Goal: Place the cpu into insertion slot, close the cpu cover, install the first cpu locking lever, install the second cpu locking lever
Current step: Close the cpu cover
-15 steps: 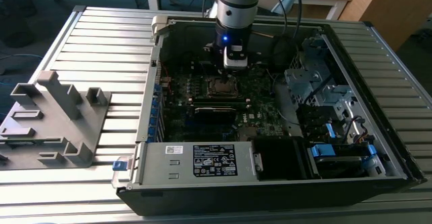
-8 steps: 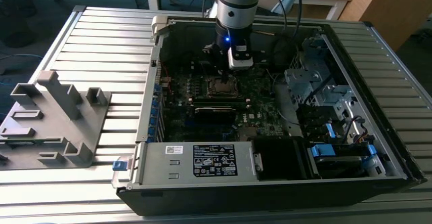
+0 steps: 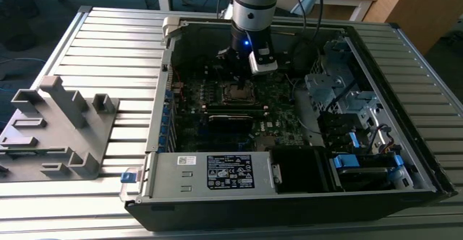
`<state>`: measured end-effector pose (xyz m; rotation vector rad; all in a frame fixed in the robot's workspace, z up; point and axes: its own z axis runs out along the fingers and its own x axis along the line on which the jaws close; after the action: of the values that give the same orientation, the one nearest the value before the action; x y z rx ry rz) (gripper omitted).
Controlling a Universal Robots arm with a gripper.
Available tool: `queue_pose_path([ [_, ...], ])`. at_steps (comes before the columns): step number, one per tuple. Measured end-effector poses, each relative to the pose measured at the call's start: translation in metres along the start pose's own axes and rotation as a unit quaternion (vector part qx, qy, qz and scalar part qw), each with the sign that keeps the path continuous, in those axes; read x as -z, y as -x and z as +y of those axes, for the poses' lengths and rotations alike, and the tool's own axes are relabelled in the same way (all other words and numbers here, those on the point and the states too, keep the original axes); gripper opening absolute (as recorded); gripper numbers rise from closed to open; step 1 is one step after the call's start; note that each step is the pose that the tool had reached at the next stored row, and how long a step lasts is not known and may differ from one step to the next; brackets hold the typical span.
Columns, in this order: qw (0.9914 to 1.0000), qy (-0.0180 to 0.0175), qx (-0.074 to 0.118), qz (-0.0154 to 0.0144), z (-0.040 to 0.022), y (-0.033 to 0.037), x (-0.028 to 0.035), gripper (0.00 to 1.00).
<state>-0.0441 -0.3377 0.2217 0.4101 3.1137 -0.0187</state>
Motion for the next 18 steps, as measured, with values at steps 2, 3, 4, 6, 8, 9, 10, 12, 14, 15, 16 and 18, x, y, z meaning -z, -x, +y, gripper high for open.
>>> queue_pose_path([
  [2,0.99984,0.0001,0.018,-0.0002,0.0000,0.0000,-0.0001,0.11],
  [3,0.99965,0.0001,0.026,-0.0002,0.0000,0.0000,-0.0002,0.11],
  [4,0.99936,0.0002,0.036,-0.0003,0.0000,0.0000,-0.0003,0.11],
  [6,0.99860,0.0004,0.053,-0.0005,0.0000,0.0000,-0.0005,0.11],
  [8,0.99768,0.0004,0.068,-0.0007,0.0000,0.0000,-0.0006,0.11],
  [9,0.99763,0.0005,0.069,-0.0007,0.0000,-0.0001,-0.0006,0.11],
  [10,0.99763,0.0004,0.069,-0.0007,0.0000,-0.0001,-0.0006,0.11],
  [12,0.99763,0.0005,0.069,-0.0007,0.0000,-0.0001,-0.0006,0.11],
  [14,0.99763,0.0006,0.069,-0.0008,-0.0001,-0.0005,-0.0007,0.11],
  [15,0.99763,0.0009,0.069,-0.0010,-0.0002,-0.0009,-0.0009,0.11],
  [16,0.99763,0.0009,0.069,-0.0011,-0.0004,-0.0013,-0.0012,0.11],
  [18,0.99763,0.0008,0.069,-0.0012,-0.0006,-0.0020,-0.0024,0.11],
])
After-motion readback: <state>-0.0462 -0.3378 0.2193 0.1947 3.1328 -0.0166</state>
